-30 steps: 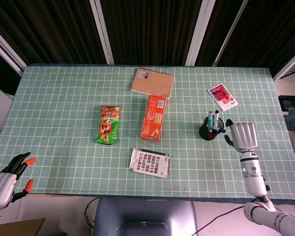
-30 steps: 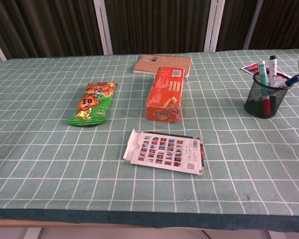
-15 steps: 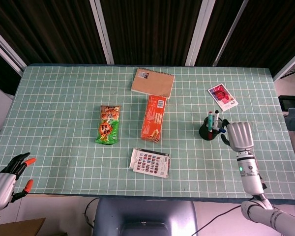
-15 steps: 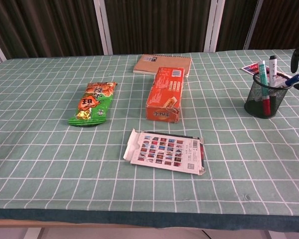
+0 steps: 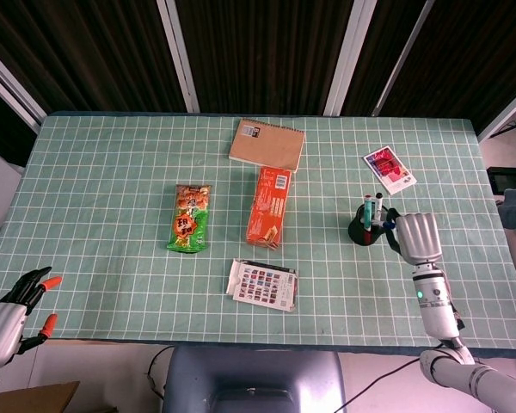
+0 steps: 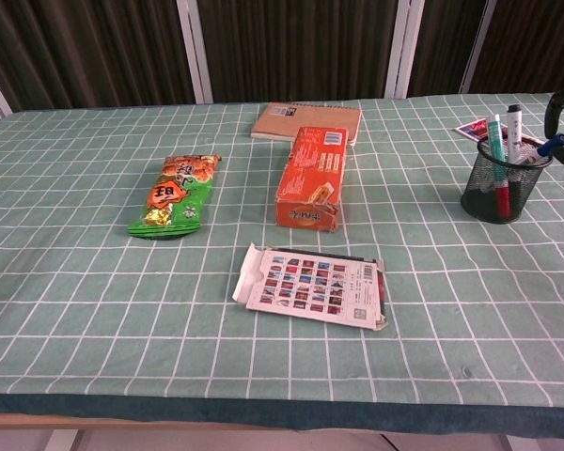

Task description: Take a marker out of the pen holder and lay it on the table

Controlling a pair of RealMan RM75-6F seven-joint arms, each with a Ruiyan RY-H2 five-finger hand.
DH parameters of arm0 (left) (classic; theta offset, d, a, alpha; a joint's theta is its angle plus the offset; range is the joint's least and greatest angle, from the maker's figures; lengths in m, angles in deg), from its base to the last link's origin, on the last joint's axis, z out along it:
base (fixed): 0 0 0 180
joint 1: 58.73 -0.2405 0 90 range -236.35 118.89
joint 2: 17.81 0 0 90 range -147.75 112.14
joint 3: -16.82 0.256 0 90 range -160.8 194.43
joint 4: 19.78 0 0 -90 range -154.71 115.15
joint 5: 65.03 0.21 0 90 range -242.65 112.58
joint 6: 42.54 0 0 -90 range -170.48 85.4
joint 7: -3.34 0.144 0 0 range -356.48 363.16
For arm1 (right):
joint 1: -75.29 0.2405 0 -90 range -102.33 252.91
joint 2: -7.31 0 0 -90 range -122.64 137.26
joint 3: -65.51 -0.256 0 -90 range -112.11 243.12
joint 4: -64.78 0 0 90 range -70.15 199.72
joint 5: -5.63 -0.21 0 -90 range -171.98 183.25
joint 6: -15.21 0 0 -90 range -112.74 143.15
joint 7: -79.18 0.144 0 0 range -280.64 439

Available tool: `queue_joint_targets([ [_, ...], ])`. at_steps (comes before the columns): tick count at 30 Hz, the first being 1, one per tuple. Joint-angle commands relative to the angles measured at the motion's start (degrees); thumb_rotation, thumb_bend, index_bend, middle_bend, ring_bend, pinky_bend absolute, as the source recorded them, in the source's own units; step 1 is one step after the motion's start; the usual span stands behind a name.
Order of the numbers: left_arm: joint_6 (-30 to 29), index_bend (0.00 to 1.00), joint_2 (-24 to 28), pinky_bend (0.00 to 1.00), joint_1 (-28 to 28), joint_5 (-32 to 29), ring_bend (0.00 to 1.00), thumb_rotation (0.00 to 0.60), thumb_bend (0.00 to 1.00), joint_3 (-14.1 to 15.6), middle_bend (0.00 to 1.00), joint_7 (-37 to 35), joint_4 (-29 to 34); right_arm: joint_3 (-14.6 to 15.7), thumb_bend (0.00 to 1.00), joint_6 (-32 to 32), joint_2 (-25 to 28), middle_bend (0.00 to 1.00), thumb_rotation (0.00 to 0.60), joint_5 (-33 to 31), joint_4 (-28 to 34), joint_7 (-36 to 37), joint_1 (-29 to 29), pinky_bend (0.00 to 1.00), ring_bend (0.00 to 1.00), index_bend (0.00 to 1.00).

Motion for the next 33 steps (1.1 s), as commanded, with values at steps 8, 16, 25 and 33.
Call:
queue_joint_targets([
  [8, 0.00, 0.21, 0.00, 0.38, 0.00, -0.02, 0.08, 0.600, 0.44, -0.01, 0.06, -0.09, -0.03, 0.26, 0.79, -0.86, -0.11, 1.00, 0.600, 0.43, -0.43, 0.72, -0.12, 1.00, 1.00, 0.70],
  [16, 0.20, 0.21, 0.03, 0.38, 0.04, -0.46, 0.08, 0.600, 0.44, -0.17, 0.06, -0.19, -0.04, 0.14, 0.98, -9.11, 1.50, 1.00, 0.600, 4.18, 5.13, 0.29, -1.90, 1.00, 1.00, 0.78],
  [25, 0.38, 0.21, 0.05, 0.38, 0.06, -0.53, 0.08, 0.600, 0.44, -0.15, 0.06, 0.20, 0.19, 3.00, 1.00, -19.87, 6.30, 1.00, 0.600, 12.94, 23.59, -6.88, -5.79, 1.00, 1.00, 0.80],
  [33, 0.28, 0.21, 0.11, 0.38, -0.01, -0.64, 0.08, 0.600, 0.44, -0.20, 0.06, 0.12, 0.22, 6.16, 1.00, -19.58, 6.21, 1.00, 0.600, 20.26, 24.74, 2.78, -5.01, 1.00, 1.00, 0.80],
])
